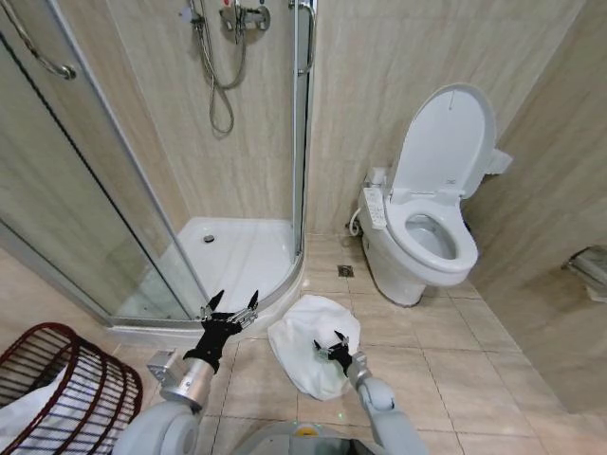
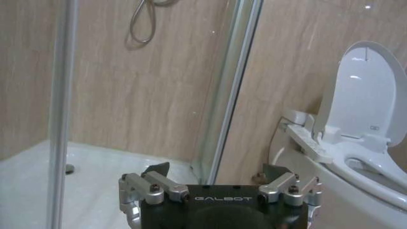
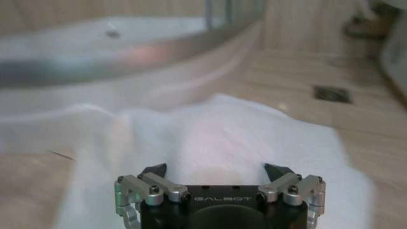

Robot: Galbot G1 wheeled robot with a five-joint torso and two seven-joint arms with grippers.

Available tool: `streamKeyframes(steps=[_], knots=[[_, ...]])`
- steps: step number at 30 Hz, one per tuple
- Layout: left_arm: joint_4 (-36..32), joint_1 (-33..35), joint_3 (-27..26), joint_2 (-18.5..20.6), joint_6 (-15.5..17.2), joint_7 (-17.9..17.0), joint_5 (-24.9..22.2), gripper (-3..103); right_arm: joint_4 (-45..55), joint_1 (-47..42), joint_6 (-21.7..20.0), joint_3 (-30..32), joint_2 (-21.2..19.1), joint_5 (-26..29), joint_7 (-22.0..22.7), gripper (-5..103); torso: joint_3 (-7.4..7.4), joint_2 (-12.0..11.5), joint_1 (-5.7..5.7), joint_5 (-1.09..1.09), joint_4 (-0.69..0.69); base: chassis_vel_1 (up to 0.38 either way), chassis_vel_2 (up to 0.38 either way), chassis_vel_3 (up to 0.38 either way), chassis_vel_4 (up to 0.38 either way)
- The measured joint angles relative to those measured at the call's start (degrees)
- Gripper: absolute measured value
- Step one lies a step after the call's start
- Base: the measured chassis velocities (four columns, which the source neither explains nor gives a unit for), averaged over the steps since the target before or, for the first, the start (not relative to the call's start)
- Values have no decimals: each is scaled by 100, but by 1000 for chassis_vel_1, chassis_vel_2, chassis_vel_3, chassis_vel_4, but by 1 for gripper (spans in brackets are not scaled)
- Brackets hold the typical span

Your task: Discard the used towel into the hamper.

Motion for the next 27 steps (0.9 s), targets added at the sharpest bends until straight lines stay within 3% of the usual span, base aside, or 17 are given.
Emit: streamKeyframes(steps=[7,15,22,27], knots=[[0,0,0,1,0,0,0,99,-196,23,-104,367,-90,-291,261,100,0,0,0,-1,-2,0,0,0,0],[0,0,0,1,0,0,0,99,-541,198,-189,512,-165,125,95,103,1,1,0,1,-1,0,0,0,0],[0,0,0,0,0,0,0,99,-368,95,-42,509,-119,353,-3,82,1,1,0,0,-1,0,0,0,0],[0,0,0,1,0,0,0,99,-458,95,154,557,-72,408,-47,73,1,2,0,0,-1,0,0,0,0]])
